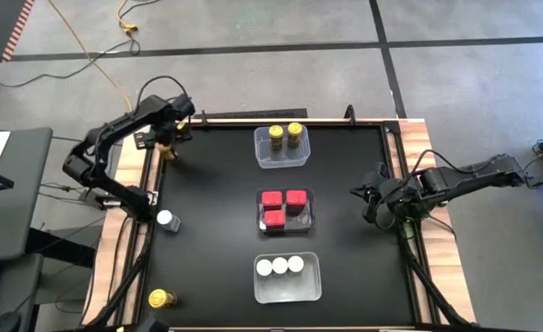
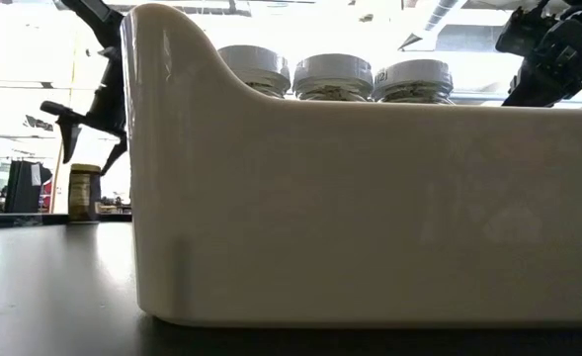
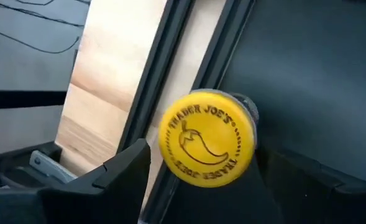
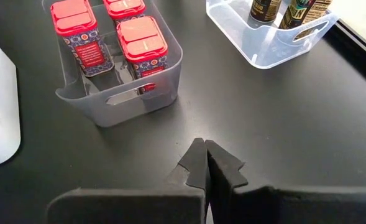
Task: Sort spices by type
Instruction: Put the top yellow seasoning bottle into the transparent bin
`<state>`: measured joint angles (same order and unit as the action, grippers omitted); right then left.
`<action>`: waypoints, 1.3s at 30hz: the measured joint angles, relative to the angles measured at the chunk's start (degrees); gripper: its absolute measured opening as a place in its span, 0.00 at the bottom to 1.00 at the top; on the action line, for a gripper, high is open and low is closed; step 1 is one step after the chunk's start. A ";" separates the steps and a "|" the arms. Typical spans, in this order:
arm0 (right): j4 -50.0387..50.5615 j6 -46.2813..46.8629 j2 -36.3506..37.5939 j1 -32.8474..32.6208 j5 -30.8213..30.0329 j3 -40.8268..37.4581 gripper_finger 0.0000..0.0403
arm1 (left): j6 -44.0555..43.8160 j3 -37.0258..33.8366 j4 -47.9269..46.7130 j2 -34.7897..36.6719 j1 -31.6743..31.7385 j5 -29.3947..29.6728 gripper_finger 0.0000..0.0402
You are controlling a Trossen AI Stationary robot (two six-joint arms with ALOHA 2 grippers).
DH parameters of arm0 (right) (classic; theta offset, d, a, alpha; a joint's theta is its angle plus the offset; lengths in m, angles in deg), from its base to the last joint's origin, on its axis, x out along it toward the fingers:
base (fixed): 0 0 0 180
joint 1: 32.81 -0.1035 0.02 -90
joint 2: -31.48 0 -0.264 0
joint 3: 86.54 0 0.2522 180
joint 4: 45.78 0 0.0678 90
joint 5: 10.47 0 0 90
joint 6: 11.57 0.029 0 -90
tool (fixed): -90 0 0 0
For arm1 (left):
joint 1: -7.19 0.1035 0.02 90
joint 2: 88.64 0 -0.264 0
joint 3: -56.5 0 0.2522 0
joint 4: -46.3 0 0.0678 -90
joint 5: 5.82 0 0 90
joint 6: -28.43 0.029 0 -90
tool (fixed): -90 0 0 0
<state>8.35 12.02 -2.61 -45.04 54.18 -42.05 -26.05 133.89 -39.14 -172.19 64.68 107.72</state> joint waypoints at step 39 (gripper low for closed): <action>-0.03 -0.08 0.00 0.01 -0.01 0.00 0.06 | 7.36 0.49 6.24 1.73 -3.00 -6.46 0.58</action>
<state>8.32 11.94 -2.61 -45.03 54.17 -42.05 -18.69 134.38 -32.90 -170.46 61.67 101.26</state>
